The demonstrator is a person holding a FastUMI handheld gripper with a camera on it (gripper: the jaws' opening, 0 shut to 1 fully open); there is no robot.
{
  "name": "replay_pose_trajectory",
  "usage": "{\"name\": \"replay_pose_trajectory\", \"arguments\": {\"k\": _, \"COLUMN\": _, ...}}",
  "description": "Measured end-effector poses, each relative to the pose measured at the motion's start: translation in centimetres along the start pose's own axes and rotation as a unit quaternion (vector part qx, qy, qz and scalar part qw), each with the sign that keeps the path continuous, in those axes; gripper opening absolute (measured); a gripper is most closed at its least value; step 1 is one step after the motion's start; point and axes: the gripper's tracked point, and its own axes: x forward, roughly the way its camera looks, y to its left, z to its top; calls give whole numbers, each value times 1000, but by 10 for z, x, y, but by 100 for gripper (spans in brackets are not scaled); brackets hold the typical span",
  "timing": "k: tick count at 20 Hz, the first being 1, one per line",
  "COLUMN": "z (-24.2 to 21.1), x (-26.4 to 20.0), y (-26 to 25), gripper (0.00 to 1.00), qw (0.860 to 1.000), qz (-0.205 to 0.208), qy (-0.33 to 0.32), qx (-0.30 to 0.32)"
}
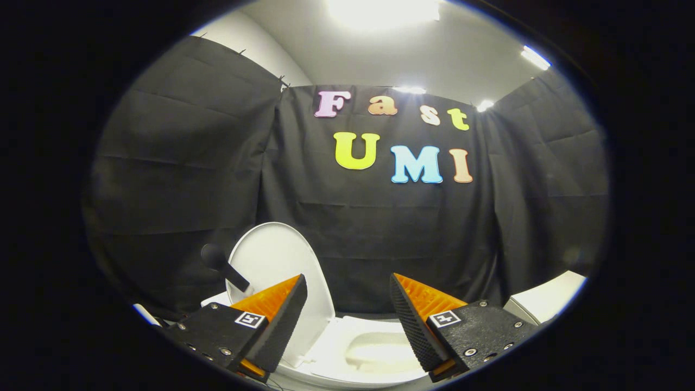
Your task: Open the toilet lid.
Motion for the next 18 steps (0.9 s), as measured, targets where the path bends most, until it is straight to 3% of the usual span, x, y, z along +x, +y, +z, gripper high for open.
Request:
{"name": "replay_pose_trajectory", "arguments": {"k": 10, "z": -43, "x": -36, "y": -42, "gripper": 94, "qw": 1000, "qz": -22, "qy": 7, "qx": 18}}
{"name": "replay_pose_trajectory", "arguments": {"k": 18, "z": -75, "x": -66, "y": -67, "gripper": 94, "qw": 999, "qz": -48, "qy": 7, "qx": -2}}
